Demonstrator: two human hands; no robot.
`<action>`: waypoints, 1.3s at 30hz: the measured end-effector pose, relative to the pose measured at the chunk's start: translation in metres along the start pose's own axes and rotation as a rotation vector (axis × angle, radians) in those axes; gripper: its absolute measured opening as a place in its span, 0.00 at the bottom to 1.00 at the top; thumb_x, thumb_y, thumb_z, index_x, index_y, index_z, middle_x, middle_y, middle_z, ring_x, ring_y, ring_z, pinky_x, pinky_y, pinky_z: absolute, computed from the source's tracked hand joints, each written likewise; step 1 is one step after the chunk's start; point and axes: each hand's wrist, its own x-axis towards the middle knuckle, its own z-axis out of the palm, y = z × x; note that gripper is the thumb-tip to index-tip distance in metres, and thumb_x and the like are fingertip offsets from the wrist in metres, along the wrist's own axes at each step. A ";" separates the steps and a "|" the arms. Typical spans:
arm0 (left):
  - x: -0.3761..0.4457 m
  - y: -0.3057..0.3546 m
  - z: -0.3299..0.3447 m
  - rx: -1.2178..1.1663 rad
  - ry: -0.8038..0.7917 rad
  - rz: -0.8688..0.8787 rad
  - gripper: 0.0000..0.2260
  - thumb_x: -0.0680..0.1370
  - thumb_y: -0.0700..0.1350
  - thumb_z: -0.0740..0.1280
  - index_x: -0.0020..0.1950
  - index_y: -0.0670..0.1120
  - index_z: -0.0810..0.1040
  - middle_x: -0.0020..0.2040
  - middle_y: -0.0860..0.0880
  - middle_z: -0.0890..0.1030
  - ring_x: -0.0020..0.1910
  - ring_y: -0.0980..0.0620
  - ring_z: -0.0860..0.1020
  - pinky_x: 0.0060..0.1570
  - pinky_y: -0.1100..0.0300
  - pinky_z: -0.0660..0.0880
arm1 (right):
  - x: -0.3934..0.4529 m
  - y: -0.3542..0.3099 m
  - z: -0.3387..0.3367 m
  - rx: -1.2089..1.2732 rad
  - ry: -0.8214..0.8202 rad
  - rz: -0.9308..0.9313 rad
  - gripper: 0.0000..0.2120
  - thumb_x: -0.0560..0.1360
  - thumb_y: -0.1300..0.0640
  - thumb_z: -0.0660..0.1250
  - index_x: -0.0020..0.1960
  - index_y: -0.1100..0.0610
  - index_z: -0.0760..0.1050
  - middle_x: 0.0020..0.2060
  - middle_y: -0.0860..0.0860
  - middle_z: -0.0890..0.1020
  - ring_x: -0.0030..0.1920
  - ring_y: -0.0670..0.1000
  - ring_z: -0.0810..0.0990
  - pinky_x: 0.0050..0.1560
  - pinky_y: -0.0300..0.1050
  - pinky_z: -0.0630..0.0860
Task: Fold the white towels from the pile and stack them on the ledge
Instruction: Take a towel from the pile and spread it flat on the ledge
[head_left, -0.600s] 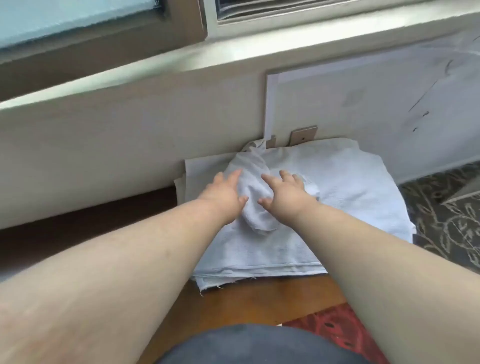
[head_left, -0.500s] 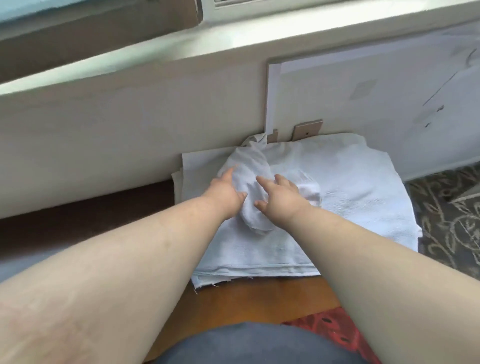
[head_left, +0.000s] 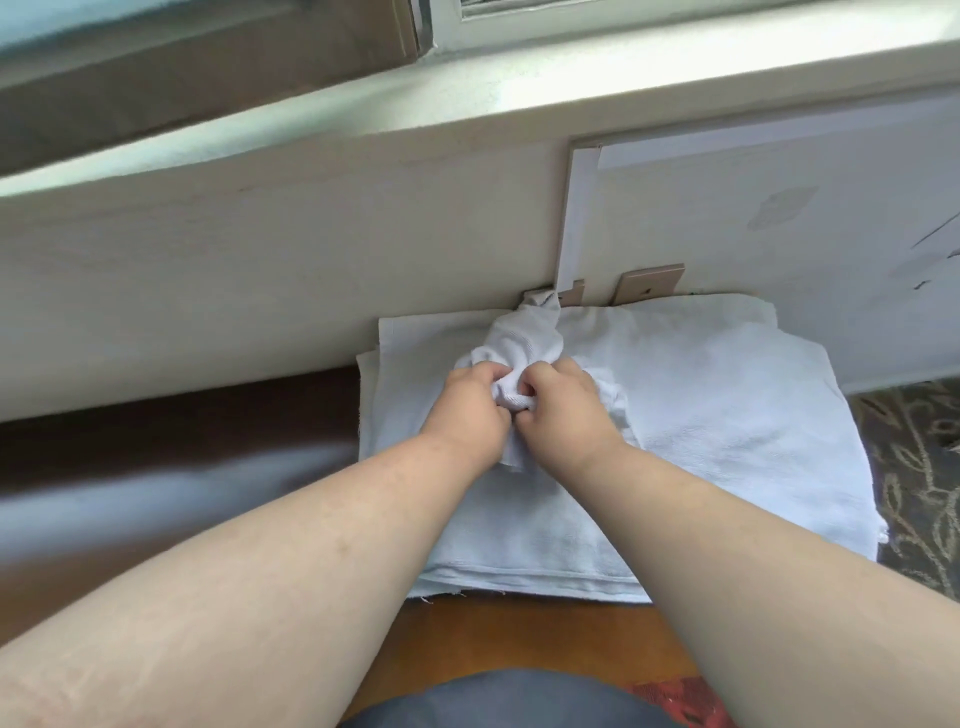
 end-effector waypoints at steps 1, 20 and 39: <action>-0.005 0.002 -0.008 -0.046 0.031 0.005 0.22 0.75 0.39 0.62 0.69 0.52 0.72 0.67 0.49 0.68 0.55 0.51 0.74 0.52 0.61 0.72 | -0.001 -0.009 -0.003 0.029 0.028 -0.035 0.06 0.72 0.62 0.65 0.45 0.52 0.73 0.48 0.51 0.70 0.52 0.53 0.70 0.49 0.43 0.66; -0.207 -0.128 -0.214 -0.419 0.579 -0.064 0.14 0.74 0.38 0.66 0.51 0.59 0.75 0.52 0.54 0.80 0.46 0.64 0.79 0.46 0.67 0.75 | -0.095 -0.256 0.075 0.116 0.044 -0.911 0.03 0.66 0.59 0.65 0.39 0.54 0.73 0.40 0.48 0.69 0.41 0.49 0.66 0.37 0.41 0.64; -0.465 -0.435 -0.389 -0.416 0.798 -0.147 0.14 0.73 0.40 0.65 0.53 0.59 0.75 0.56 0.53 0.77 0.51 0.58 0.79 0.52 0.58 0.78 | -0.315 -0.532 0.321 0.087 -0.014 -1.210 0.04 0.69 0.58 0.70 0.40 0.56 0.75 0.40 0.47 0.71 0.40 0.49 0.70 0.34 0.44 0.68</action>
